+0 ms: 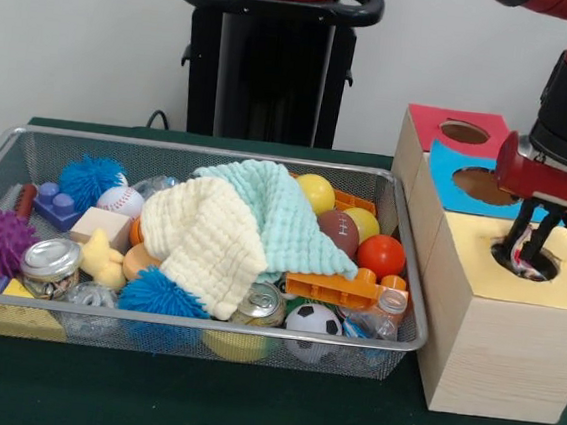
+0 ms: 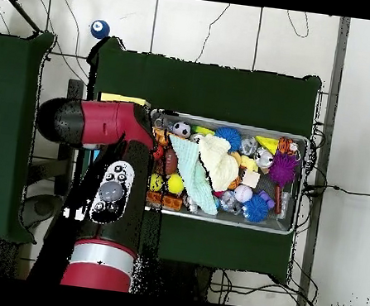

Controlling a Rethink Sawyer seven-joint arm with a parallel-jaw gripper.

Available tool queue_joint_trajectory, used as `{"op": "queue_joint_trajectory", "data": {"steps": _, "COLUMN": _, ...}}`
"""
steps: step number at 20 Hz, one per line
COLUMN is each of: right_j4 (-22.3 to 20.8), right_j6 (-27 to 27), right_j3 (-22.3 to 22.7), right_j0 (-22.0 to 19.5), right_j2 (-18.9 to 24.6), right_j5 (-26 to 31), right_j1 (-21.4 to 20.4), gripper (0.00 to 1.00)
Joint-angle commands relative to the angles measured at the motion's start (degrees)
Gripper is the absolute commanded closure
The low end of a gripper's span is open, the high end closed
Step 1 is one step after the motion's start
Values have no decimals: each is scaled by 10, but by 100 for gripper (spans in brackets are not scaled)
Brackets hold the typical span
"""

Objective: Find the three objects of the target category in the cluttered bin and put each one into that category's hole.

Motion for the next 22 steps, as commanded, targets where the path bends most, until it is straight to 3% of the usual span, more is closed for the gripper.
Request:
{"op": "queue_joint_trajectory", "data": {"steps": 1, "right_j4": 23, "right_j6": 85, "right_j3": -29, "right_j0": -10, "right_j2": 22, "right_j5": 104, "right_j1": -37, "gripper": 100}}
{"op": "queue_joint_trajectory", "data": {"steps": 12, "right_j4": 23, "right_j6": 89, "right_j3": -34, "right_j0": -12, "right_j2": 19, "right_j5": 97, "right_j1": -37, "gripper": 100}}
{"op": "queue_joint_trajectory", "data": {"steps": 13, "right_j4": 22, "right_j6": 91, "right_j3": -36, "right_j0": -12, "right_j2": 19, "right_j5": 100, "right_j1": -37, "gripper": 0}}
{"op": "queue_joint_trajectory", "data": {"steps": 22, "right_j4": -1, "right_j6": 98, "right_j3": -81, "right_j0": -8, "right_j2": -16, "right_j5": 139, "right_j1": -29, "gripper": 0}}
